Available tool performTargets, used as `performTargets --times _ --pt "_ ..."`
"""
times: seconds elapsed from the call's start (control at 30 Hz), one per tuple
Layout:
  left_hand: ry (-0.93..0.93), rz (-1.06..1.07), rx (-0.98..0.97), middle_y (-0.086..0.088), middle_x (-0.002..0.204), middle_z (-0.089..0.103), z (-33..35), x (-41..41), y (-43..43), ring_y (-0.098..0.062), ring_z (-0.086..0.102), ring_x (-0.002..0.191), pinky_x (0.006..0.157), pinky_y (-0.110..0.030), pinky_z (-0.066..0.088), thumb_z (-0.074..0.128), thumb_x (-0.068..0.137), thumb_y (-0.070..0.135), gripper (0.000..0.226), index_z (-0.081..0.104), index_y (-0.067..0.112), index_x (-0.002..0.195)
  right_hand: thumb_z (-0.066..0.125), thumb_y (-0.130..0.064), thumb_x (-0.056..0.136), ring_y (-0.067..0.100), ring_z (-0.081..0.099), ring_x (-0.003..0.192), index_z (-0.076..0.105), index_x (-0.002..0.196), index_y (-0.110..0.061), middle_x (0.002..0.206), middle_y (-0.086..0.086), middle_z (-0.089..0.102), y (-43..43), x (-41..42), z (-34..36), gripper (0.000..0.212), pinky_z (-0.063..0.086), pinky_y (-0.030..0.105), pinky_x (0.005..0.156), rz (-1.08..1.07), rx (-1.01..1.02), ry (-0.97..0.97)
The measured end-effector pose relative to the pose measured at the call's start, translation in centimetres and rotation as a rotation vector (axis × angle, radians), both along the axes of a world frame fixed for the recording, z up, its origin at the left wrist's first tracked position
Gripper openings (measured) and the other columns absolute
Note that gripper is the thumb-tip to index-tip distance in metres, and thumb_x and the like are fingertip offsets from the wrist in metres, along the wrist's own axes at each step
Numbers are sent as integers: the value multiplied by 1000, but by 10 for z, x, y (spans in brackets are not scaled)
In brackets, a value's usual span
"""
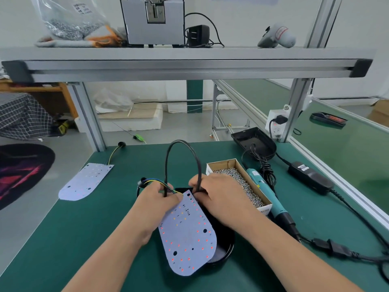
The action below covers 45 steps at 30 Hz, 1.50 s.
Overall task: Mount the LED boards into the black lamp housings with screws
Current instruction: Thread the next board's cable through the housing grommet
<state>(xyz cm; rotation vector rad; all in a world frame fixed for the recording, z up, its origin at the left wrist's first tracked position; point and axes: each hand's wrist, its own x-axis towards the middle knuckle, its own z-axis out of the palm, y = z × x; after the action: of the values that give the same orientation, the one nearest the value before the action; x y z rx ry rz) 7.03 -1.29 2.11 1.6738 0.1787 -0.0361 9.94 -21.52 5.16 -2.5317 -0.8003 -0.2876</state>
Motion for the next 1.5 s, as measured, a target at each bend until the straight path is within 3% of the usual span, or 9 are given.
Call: performTargets --times 0.33,0.5,0.7,0.83,1.0,1.1,1.2,1.37,1.5 --pt "-29 19 -157 -9 92 71 13 -7 -10 -21 66 82 82 -39 52 83 71 28 51 64 -1 108 67 -26 87 7 60 89 66 87 -29 83 -12 69 -4 5 -5 3 49 35 79 10 220 153" --pt "-31 77 -236 -7 89 77 15 -9 -13 -18 70 75 72 -33 51 90 75 17 44 65 1 109 68 -23 88 3 57 106 66 83 -36 101 -12 64 -8 9 0 15 42 25 85 63 223 211" --pt "-131 97 -274 -6 91 78 25 -10 -12 -19 69 79 75 -34 51 85 67 22 46 66 6 106 65 -18 86 4 53 86 62 76 -38 81 -18 52 -3 8 1 22 34 21 71 91 243 103" --pt "-164 92 -247 -4 92 79 25 -9 -10 -15 72 78 70 -26 53 85 69 23 41 68 11 104 61 -7 93 2 50 123 68 106 -31 116 -17 60 -11 13 -2 28 40 24 100 87 215 153" --pt "-123 71 -203 -2 92 77 17 -5 -4 -17 69 84 81 -34 53 84 70 26 45 67 14 110 50 -2 87 -3 54 133 58 128 -34 136 -26 62 -21 4 5 53 41 12 103 118 697 314" --pt "-80 13 -242 -1 89 67 13 -7 -6 -21 57 83 76 -37 42 82 71 23 43 64 16 109 45 3 90 16 54 143 67 128 -16 147 -2 64 -14 -1 8 48 42 36 117 300 1142 451" --pt "-87 -16 -336 -2 88 64 16 -7 -3 -21 58 83 76 -38 40 83 71 15 40 63 15 106 39 5 105 36 62 135 64 130 -3 141 17 67 -15 3 10 36 56 50 105 264 1489 630" --pt "-127 -97 -405 -3 91 68 21 -10 -5 -20 66 81 75 -39 42 81 76 12 38 62 16 109 49 3 108 17 68 123 69 131 -23 128 -2 75 -29 2 7 40 53 29 97 233 795 549" --pt "-138 -56 -419 -6 94 69 25 -10 2 -26 65 85 77 -42 43 80 77 12 34 64 18 106 57 -11 108 8 71 109 72 115 -35 112 -10 77 -21 -10 13 29 57 36 91 231 444 466"
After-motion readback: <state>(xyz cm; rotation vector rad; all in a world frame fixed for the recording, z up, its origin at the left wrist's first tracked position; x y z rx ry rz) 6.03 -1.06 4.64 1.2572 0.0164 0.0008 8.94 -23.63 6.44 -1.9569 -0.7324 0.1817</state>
